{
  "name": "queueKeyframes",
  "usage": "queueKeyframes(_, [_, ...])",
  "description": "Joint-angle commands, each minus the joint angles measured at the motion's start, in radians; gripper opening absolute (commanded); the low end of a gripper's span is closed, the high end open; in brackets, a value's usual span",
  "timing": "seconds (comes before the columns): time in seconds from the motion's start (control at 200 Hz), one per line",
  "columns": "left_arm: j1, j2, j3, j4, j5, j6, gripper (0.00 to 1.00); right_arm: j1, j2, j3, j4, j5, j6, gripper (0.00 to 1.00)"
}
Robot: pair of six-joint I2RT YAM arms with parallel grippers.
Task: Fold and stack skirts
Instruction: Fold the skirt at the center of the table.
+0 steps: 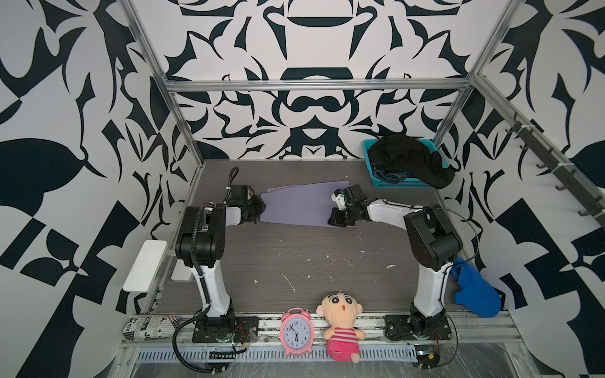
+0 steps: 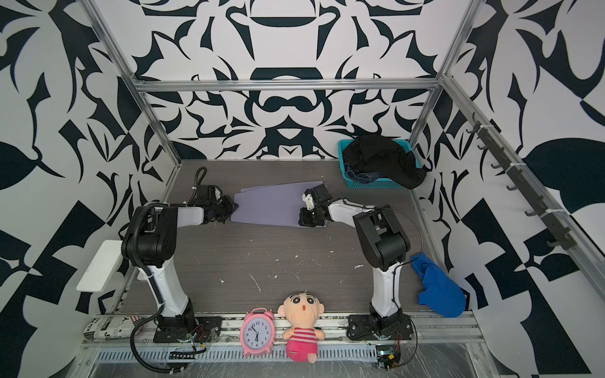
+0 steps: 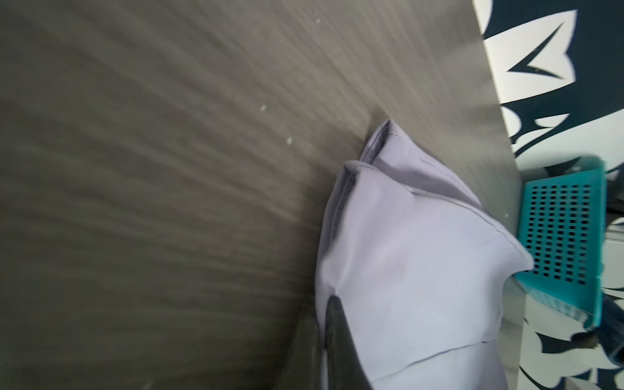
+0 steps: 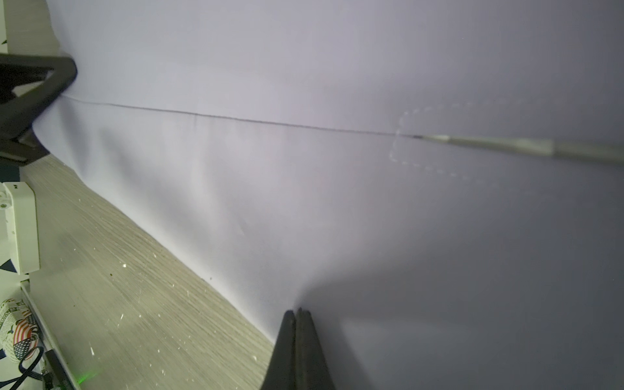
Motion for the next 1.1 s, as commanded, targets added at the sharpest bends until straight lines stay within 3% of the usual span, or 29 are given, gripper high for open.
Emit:
queueKeyframes(0.0, [-0.003, -0.083, -0.017, -0.178, -0.062, 0.053, 0.0, 0.006, -0.102, 0.055, -0.026, 0.008, -0.011, 0.07])
queueKeyframes(0.27, [-0.002, -0.225, -0.006, -0.421, -0.165, 0.173, 0.0, 0.007, -0.091, 0.222, -0.105, -0.006, -0.01, 0.1])
queueKeyframes(0.675, [-0.003, -0.271, 0.039, -0.511, -0.233, 0.214, 0.0, 0.11, 0.288, 0.618, -0.194, -0.006, 0.013, 0.07])
queueKeyframes(0.9, [-0.017, -0.278, 0.106, -0.58, -0.285, 0.258, 0.0, 0.114, 0.365, 0.63, -0.207, 0.007, 0.016, 0.06])
queueKeyframes(1.095, [-0.109, -0.235, 0.233, -0.658, -0.38, 0.311, 0.0, 0.116, 0.38, 0.572, -0.175, 0.02, 0.031, 0.06])
